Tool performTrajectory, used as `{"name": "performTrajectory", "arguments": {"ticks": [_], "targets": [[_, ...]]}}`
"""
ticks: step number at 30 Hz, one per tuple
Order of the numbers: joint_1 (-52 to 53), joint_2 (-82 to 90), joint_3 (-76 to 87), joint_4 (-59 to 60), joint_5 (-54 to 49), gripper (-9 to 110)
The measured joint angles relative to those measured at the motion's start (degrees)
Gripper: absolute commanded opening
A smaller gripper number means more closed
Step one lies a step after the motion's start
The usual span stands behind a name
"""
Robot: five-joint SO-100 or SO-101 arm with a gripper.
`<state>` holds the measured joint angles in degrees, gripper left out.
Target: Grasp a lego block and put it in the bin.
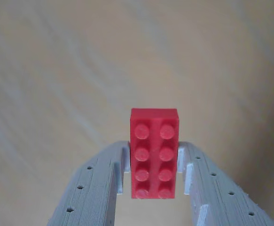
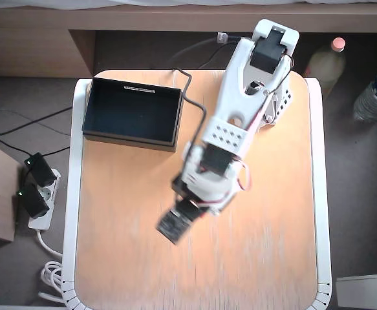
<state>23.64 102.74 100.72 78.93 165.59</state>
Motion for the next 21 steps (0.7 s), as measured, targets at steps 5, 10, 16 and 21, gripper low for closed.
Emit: {"name": "performTrajectory", "arguments": {"ticks": [5,10,16,21], "targets": [[7.5,3.5,0.0,3.7,1.5,0],[15.0,7.4,0.0,6.8,3.1,0],[24.9,11.5,0.0,8.9,5.7,0],[33.1,13.4,0.0,9.2,8.8,0]]}}
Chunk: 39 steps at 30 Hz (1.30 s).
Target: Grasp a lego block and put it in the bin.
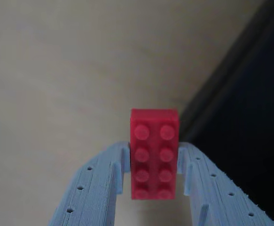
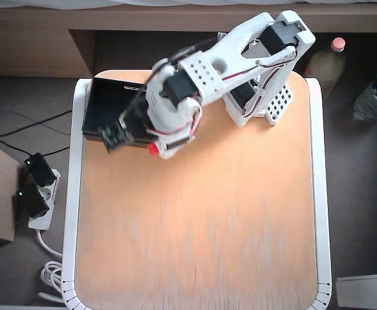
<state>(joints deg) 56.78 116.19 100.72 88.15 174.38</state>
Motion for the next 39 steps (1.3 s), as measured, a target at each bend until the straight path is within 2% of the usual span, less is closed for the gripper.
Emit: {"name": "performTrajectory", "arguments": {"ticks": [8,15,21,39], "targets": [[12.8,0.4,0.0,0.0,5.4,0],[19.4,0.4,0.0,0.0,9.1,0],[22.7,-0.4,0.0,-0.4,11.0,0],[24.9,-12.8,0.0,-12.6,11.1,0]]}}
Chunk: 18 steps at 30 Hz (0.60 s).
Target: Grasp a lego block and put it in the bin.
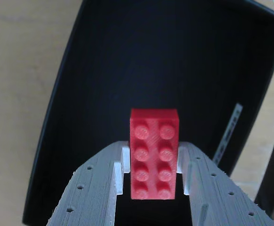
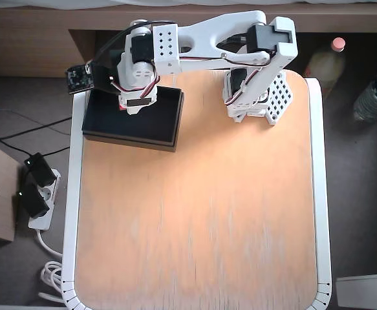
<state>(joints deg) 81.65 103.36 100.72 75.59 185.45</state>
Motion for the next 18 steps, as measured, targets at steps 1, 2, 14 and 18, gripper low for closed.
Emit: {"name": "performTrajectory", "arguments": {"ticks": [1,2,14,18], "targets": [[0.0,-0.3,0.0,-0.2,0.0,0],[0.0,-0.6,0.0,-0.4,0.0,0],[0.0,-4.2,0.0,-3.6,-1.4,5],[0.0,-4.6,0.0,-4.1,-1.5,8]]}}
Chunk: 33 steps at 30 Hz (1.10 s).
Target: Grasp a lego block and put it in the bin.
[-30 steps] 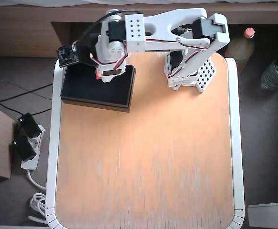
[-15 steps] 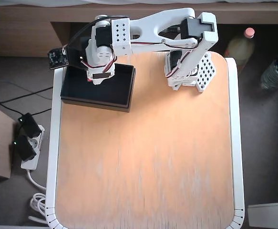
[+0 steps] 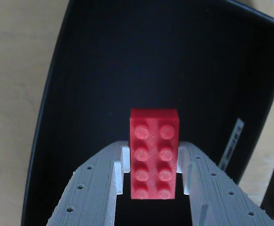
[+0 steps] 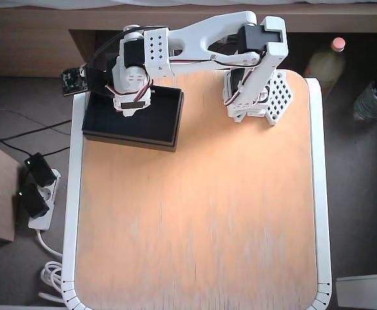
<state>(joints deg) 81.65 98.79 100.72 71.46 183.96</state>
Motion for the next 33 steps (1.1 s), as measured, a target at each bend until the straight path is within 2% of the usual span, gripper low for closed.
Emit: {"name": "performTrajectory", "arguments": {"ticks": [5,22,25,29,33], "targets": [[0.0,0.0,0.0,0.0,-0.6,16],[-2.7,0.1,0.0,-5.5,-4.9,16],[-4.4,1.8,0.0,-5.7,-6.1,14],[-7.1,5.4,0.0,-5.7,-8.0,4],[-10.1,9.6,0.0,-5.7,-10.0,2]]}}
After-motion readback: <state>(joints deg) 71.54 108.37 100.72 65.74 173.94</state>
